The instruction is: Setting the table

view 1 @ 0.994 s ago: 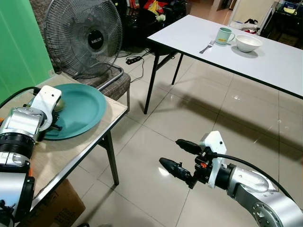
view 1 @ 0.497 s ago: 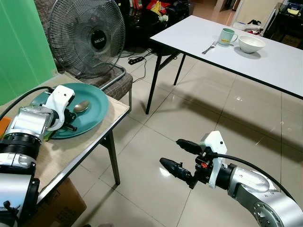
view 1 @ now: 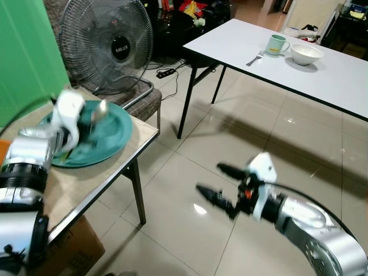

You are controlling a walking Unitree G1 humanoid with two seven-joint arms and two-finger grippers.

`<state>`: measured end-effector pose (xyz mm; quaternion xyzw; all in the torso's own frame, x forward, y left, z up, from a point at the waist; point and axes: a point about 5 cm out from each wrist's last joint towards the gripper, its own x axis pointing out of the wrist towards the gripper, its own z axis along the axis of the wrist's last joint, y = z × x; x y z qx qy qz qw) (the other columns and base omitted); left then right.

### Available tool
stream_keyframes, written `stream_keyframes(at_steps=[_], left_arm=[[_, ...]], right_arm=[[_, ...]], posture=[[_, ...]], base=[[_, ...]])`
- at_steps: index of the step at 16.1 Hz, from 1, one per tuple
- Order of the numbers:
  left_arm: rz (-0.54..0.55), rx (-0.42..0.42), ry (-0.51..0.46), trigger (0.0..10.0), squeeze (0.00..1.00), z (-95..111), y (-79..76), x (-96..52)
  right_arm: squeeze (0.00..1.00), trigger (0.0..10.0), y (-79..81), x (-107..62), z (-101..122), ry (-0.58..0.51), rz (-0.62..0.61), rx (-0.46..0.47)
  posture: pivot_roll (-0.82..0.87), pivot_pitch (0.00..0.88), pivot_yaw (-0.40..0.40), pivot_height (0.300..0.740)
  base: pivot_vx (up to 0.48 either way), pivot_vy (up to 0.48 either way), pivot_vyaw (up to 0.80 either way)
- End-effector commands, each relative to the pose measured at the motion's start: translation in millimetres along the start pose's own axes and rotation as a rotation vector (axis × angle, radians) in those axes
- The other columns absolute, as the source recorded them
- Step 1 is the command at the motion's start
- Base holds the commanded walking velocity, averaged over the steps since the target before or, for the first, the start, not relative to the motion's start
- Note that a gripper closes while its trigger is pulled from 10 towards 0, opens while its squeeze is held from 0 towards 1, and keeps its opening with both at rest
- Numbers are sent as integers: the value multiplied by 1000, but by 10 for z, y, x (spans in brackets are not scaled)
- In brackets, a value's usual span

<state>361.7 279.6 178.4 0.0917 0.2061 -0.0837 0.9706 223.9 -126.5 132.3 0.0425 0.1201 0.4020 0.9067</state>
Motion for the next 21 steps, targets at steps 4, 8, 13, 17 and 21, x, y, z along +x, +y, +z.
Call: stream_keyframes(at_steps=[4, 8, 13, 17, 21], left_arm=[[-97, -68, -359, 0, 0, 565, -472, -62], [22, -99, -508, 10000, 0, 471, -980, -124], [5, 15, -459, 10000, 0, -73, -1400, -398], [61, 41, -456, 10000, 0, -122, -1316, -413], [15, -19, -467, 10000, 0, -129, -1408, -477]], right_arm=[[0, 10000, -181, -60, 134, -98, -226, -23], [0, 10000, -265, -183, 204, -178, -445, -18], [0, 10000, -327, -372, 98, -172, -650, 18], [0, 10000, -353, -455, 38, -173, -747, 64], [0, 10000, -300, -440, 54, -187, -749, 58]], posture=[[-51, 0, -85, 740], [-88, 0, -70, 740], [-112, 0, -51, 740], [-121, 0, -46, 740], [-131, 0, -32, 740]], base=[[0, 0, 0], [0, 0, 0], [0, 0, -609], [0, 0, -761], [212, 0, -759]])
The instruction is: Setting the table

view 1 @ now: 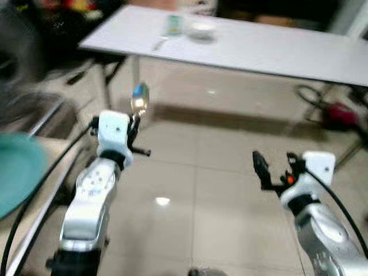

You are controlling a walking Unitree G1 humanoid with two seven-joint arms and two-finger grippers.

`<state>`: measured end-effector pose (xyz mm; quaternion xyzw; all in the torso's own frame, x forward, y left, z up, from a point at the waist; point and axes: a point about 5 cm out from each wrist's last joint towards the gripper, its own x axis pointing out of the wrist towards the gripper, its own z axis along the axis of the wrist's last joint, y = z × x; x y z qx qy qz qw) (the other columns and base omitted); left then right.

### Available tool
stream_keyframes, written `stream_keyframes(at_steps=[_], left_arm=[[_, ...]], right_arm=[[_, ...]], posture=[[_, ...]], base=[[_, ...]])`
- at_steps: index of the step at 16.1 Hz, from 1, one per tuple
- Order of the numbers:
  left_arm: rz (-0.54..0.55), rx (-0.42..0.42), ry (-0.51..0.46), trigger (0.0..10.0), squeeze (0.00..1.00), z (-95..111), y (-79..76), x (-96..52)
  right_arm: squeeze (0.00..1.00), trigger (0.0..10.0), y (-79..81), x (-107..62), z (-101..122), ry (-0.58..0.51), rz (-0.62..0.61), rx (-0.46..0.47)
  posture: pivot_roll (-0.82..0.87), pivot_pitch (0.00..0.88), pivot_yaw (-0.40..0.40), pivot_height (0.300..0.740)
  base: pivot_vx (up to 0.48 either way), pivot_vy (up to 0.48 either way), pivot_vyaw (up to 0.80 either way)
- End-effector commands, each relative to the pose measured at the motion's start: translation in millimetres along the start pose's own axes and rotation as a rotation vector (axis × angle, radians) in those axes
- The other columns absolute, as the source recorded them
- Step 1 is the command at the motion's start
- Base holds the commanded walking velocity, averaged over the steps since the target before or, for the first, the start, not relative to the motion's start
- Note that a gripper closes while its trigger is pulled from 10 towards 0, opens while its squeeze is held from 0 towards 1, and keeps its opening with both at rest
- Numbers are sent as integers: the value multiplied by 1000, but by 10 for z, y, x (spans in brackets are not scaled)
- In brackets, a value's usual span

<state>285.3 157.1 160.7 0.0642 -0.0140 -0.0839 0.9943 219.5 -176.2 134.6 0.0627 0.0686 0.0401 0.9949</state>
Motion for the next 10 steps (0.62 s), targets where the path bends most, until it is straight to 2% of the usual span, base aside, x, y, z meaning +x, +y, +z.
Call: stream_keyframes(at_steps=[1, 10], left_arm=[[-22, -2, -20, 10000, 0, 60, -52, 14], [-42, -35, 1, 10000, 0, 42, -80, 44]], right_arm=[[0, 10000, -13, -22, 63, -32, -7, -10], [0, 10000, 19, -20, 65, -29, 6, -28]], posture=[[-132, 0, -31, 740], [-141, 0, -28, 740]], base=[[296, 0, 0], [299, 0, 0]])
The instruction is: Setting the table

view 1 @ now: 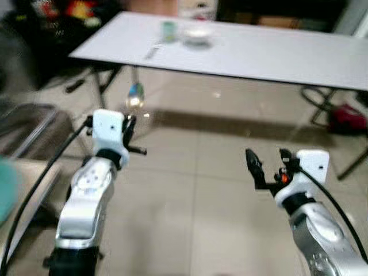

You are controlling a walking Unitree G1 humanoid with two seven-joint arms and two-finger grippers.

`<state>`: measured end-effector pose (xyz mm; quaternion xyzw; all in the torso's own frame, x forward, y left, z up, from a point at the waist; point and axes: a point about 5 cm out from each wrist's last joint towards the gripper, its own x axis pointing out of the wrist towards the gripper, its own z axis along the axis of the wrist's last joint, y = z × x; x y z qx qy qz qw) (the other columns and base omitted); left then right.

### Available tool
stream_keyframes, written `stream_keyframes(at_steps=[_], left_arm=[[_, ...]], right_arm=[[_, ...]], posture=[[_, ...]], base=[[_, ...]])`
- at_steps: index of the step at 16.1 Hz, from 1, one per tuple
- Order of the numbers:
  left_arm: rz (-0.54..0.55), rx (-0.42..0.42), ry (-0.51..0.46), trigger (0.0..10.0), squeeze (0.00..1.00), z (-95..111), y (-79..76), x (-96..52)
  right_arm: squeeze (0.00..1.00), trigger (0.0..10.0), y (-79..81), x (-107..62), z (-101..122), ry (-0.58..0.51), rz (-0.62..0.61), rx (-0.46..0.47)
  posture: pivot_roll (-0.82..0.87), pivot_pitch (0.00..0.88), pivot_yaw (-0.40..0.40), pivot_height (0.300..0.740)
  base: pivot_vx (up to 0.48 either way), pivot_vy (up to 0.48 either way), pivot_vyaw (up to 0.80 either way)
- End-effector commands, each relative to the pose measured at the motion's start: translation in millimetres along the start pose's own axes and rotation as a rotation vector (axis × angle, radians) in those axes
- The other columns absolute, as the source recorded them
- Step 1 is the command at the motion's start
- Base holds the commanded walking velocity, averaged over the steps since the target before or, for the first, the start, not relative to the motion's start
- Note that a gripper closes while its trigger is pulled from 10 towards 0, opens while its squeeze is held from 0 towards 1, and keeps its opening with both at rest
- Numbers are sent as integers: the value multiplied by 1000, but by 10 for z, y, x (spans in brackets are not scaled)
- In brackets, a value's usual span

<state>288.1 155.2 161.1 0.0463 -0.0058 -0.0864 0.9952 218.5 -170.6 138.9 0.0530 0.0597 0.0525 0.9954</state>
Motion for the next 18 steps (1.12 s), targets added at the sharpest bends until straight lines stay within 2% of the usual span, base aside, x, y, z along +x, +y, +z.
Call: stream_keyframes(at_steps=[1, 9, 11, 15, 16, 18], left_arm=[[-38, 2, -11, 10000, 0, 38, -67, 16], [-18, -8, -2, 10000, 0, 26, -6, 23], [1, -13, 25, 10000, 0, -47, 57, -5], [-16, 22, 112, 10000, 0, -314, 183, -176], [-12, 34, 141, 10000, 0, -405, 247, -264], [-15, 48, 157, 10000, 0, -459, 267, -354]], right_arm=[[0, 10000, -41, -4, 31, -14, -19, -5], [0, 10000, -11, 51, 35, -34, -22, -26], [0, 10000, -17, 70, 45, -48, -32, -40], [0, 10000, -75, 98, 52, -68, -29, -57], [0, 10000, -121, 105, 14, -70, -32, -59], [0, 10000, -156, 102, -49, -62, -25, -58]], posture=[[-143, 0, -24, 740], [-141, 0, -25, 740], [-138, 0, -29, 740], [-124, 0, -39, 740], [-119, 0, -46, 740], [-115, 0, -53, 740]], base=[[304, 0, 0], [300, 0, 0], [300, 0, 0], [299, 0, 0], [292, 0, 0], [296, 0, 0]])
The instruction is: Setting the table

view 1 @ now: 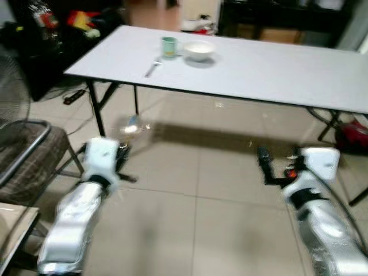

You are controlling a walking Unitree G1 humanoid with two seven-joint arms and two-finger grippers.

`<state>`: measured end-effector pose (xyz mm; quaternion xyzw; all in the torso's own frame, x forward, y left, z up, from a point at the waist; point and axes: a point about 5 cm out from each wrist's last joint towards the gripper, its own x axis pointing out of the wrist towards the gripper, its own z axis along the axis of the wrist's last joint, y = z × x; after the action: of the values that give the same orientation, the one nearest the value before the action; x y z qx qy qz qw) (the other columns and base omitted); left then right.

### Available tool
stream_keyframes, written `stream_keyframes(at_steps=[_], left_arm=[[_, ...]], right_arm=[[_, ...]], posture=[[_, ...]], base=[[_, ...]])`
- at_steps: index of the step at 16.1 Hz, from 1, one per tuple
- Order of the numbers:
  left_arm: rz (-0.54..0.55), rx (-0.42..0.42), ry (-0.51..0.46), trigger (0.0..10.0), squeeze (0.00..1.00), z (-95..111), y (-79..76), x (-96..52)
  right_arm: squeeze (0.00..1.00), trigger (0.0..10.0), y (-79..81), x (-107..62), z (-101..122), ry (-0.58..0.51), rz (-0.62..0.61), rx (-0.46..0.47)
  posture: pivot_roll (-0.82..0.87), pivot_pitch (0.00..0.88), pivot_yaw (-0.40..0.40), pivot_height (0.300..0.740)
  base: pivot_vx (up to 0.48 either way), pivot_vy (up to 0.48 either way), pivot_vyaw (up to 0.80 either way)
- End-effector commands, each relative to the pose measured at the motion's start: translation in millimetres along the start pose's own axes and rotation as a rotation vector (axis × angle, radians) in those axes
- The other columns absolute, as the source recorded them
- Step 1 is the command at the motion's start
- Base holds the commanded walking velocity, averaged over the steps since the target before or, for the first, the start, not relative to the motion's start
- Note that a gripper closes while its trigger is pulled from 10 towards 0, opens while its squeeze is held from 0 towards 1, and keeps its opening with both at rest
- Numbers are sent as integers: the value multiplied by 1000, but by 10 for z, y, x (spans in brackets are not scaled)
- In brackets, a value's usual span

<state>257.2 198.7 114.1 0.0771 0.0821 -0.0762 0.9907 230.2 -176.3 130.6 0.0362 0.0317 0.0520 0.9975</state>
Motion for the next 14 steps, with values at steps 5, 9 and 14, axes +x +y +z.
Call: stream_keyframes(at_steps=[5, 9, 14], left_arm=[[-30, 10, -25, 10000, 0, -12, -118, -79], [14, -31, -47, 10000, 0, 14, -124, -78], [51, -58, -51, 10000, 0, -37, -116, -91]], right_arm=[[0, 10000, -118, -59, -108, 13, 4, -6], [0, 10000, -137, -85, -148, -32, 28, 24], [0, 10000, -285, -209, -499, 6, -19, -16]], posture=[[-100, 0, -68, 740], [-99, 0, -63, 740], [-98, 0, -64, 740]], base=[[286, 0, 0], [272, 0, 0], [272, 0, 0]])
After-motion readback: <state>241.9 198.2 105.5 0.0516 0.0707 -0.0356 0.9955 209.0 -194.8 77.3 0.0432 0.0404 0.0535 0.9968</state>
